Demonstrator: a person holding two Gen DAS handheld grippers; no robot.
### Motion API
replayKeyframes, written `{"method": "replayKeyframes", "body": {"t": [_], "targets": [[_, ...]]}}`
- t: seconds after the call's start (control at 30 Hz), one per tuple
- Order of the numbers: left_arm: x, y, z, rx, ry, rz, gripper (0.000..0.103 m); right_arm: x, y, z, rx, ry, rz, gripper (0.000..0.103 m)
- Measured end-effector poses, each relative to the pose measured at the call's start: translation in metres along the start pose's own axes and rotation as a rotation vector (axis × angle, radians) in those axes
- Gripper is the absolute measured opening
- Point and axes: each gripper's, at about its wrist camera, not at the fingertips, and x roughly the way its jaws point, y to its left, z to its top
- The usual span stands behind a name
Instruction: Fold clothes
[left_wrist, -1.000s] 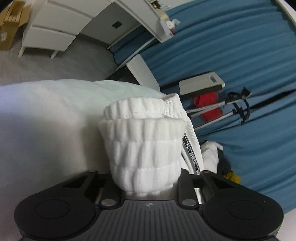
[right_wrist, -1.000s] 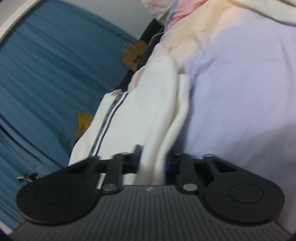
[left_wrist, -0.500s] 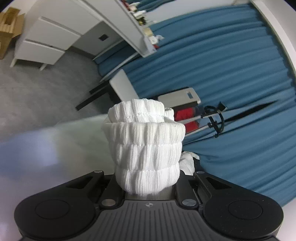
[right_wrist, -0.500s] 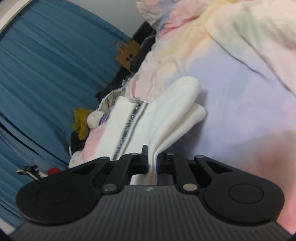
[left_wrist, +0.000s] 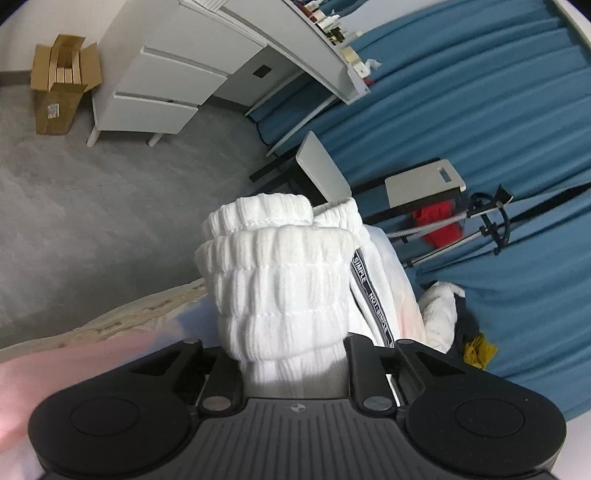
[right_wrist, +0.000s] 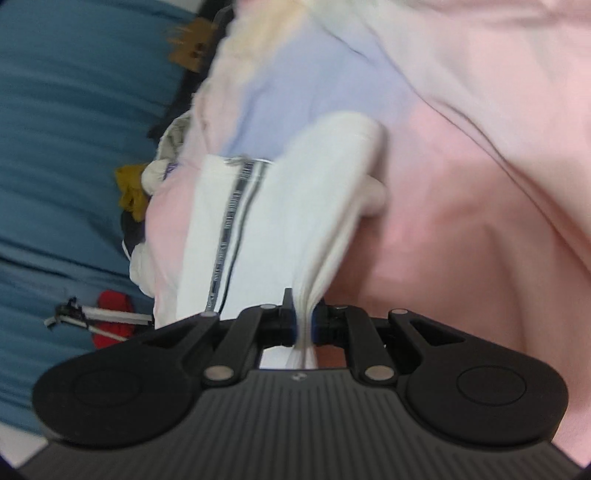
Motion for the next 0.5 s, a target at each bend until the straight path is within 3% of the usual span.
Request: {"method": "replayKeyframes", "body": {"t": [0.13,0.2,0.27,0.37,0.43,0.5], "targets": [[-0.014,-0.011,-0.019,0.086,0.026,0.066,0.028,0.002,-0.003,0.001,0.01,0.008,0.013,0.012],[-0.023,-0.02,-0.031,0.145,0.045,0.102,0.041,-0.001,-0.008,0.004,0.05,-0.012,0.03,0.013],[-0.037,-0.027,-0.042,0.182,0.048,0.097,0.052,-0.001,-0.015,0.01,0.09,-0.029,0.056,0.015],[-0.056,-0.039,-0.059,0.243,0.058,0.101,0.053,0.002,-0.023,0.021,0.118,-0.055,0.073,0.026],[-0.07,-0.047,-0.073,0.285,0.056,0.104,0.061,0.006,-0.028,0.028,0.127,-0.067,0.085,0.031],[-0.085,-0.056,-0.088,0.328,0.046,0.096,0.063,0.012,-0.032,0.033,0.12,-0.066,0.105,0.032]]}}
